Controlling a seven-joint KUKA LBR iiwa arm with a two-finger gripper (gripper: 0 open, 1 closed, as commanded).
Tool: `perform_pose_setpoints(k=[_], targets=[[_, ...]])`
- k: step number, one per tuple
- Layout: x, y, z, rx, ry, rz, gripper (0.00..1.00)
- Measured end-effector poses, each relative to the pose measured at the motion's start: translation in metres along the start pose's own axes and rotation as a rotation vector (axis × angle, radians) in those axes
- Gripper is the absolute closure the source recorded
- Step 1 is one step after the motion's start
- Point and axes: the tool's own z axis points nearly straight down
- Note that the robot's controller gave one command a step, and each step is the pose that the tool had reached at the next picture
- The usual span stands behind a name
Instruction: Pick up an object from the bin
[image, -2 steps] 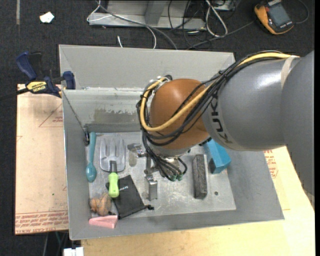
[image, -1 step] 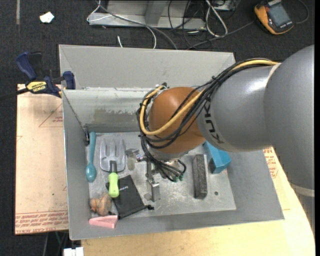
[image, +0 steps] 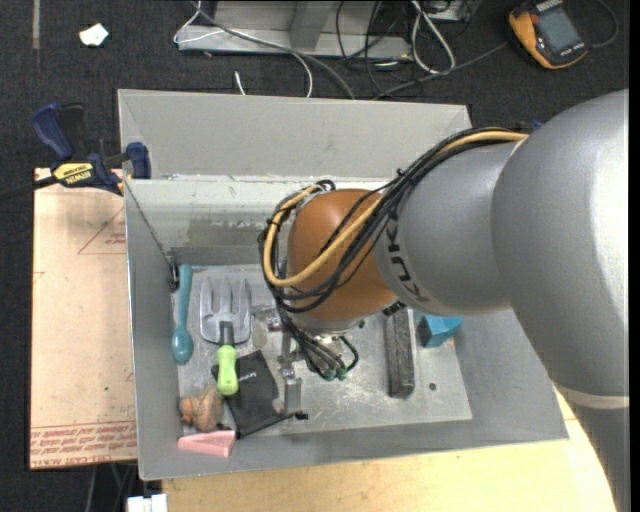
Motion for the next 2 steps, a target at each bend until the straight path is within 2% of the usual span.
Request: perform_pose_setpoints(k=[1,2], targets=[[-0.003,0.021,0.026,-0.002,-0.007,0.078,0.00],[-0.023,0.008,0.032,-0.005,-0.009,0.364,0.00]])
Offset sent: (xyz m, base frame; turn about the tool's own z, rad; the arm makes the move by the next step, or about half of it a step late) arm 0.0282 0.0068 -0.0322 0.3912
